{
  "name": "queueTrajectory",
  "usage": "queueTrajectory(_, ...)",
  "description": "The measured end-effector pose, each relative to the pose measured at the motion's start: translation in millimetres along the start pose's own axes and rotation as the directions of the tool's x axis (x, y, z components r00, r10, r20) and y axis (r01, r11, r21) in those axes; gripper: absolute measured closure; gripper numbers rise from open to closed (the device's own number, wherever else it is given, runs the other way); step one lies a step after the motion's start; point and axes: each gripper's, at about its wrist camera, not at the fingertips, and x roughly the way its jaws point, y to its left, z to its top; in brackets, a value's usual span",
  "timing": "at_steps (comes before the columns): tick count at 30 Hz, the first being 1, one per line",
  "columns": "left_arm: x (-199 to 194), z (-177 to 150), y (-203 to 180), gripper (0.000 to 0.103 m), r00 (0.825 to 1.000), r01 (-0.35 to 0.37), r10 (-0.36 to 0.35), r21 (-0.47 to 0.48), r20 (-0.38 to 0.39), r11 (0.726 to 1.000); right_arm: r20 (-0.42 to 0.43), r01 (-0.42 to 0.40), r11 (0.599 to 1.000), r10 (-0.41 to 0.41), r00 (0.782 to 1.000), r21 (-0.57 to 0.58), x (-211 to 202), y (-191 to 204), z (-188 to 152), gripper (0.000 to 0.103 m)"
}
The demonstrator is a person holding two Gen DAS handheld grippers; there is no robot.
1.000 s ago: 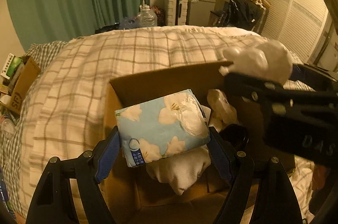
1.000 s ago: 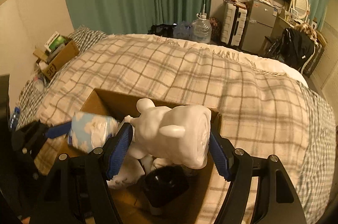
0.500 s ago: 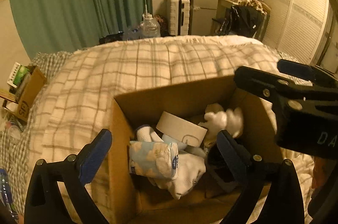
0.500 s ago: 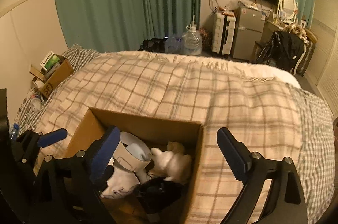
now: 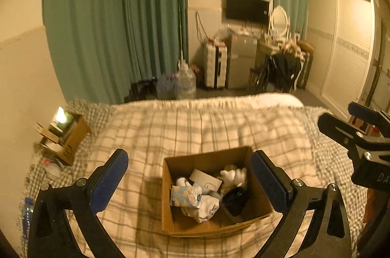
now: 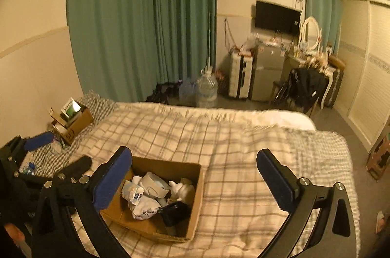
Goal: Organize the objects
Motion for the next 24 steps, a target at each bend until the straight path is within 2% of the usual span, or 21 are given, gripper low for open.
queueTrajectory(7, -63.7, -5.9, -3.4, 0.000, 0.995, -0.005, 0.007, -0.020, 0.101, 1.000, 0.049, 0.023, 1.000, -0.022, 0.999, -0.014, -65.3, -4.7, -7.9, 0.000)
queueTrajectory(13, -89.7, -34.1, -3.5, 0.000, 0.989, 0.009, 0.001, -0.064, 0.150, 0.998, 0.054, 0.027, 0.999, -0.030, 0.998, 0.040, -98.8, -3.8, -46.3, 0.000)
queueTrajectory(18, -93.2, -65.7, -3.6, 0.000, 0.984, -0.010, 0.027, -0.095, 0.177, 0.995, 0.041, 0.033, 0.999, -0.035, 0.999, 0.037, -93.5, 2.6, -82.1, 0.000)
queueTrajectory(24, -69.0, -106.4, -5.2, 0.000, 0.985, -0.050, 0.066, -0.103, 0.159, 0.993, 0.050, 0.055, 0.996, -0.052, 0.997, -0.065, -60.1, 16.5, -121.5, 0.000)
